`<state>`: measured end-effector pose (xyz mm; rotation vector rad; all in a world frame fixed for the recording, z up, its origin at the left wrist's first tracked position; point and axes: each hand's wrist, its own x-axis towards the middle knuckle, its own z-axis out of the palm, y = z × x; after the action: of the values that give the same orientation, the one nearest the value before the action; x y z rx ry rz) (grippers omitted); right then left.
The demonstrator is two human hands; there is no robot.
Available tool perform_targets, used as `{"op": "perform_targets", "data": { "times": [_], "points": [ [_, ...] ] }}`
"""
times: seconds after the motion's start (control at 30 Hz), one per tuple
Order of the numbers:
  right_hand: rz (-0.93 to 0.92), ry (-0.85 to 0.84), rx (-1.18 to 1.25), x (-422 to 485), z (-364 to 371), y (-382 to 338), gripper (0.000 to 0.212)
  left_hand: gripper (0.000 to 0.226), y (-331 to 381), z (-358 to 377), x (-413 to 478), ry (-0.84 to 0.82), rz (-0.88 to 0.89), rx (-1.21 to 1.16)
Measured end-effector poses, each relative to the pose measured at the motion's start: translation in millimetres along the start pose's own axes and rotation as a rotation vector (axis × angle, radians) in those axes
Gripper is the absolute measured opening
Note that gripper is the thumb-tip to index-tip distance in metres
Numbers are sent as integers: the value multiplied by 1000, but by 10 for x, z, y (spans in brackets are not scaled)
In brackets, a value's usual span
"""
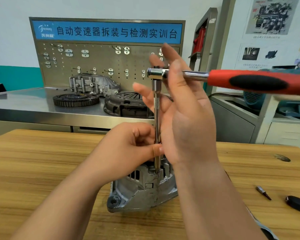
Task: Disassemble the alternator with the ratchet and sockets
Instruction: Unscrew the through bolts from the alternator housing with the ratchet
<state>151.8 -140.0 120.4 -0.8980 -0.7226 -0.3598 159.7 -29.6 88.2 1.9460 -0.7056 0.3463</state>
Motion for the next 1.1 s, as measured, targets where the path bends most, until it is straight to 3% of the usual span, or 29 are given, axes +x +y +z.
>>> {"op": "perform_targets", "data": {
  "times": [0.13, 0.27, 0.37, 0.47, 0.6, 0.73, 0.93, 1.03, 1.1],
  "points": [
    [95, 51, 61, 15, -27, -25, 41, 11, -4, -9, 1, -51, 5, 1],
    [6, 36, -73, 2, 5, -29, 20, 8, -21, 41, 5, 29, -2, -38],
    [-27, 5, -66, 16, -22, -14, 24, 14, -22, 54, 15, 48, 2, -5],
    [56, -7, 87, 36, -51, -24, 23, 18, 4, 15, 1, -16, 30, 0],
    [155, 17, 93, 36, -69, -31, 41, 14, 12, -10, -14, -74, 22, 17],
    [54, 1, -35, 17, -7, -25, 21, 15, -2, 20, -11, 0, -8, -3],
    [44, -9, -4, 14, -31, -24, 22, 15, 3, 20, 3, -20, 9, 33],
    [118, 26, 25, 23, -48, -33, 39, 14, 10, -1, -18, -68, 6, 33],
    [72, 30, -17, 23, -44, -25, 32, 11, -2, 2, -13, -46, -6, 28]
  ]
}}
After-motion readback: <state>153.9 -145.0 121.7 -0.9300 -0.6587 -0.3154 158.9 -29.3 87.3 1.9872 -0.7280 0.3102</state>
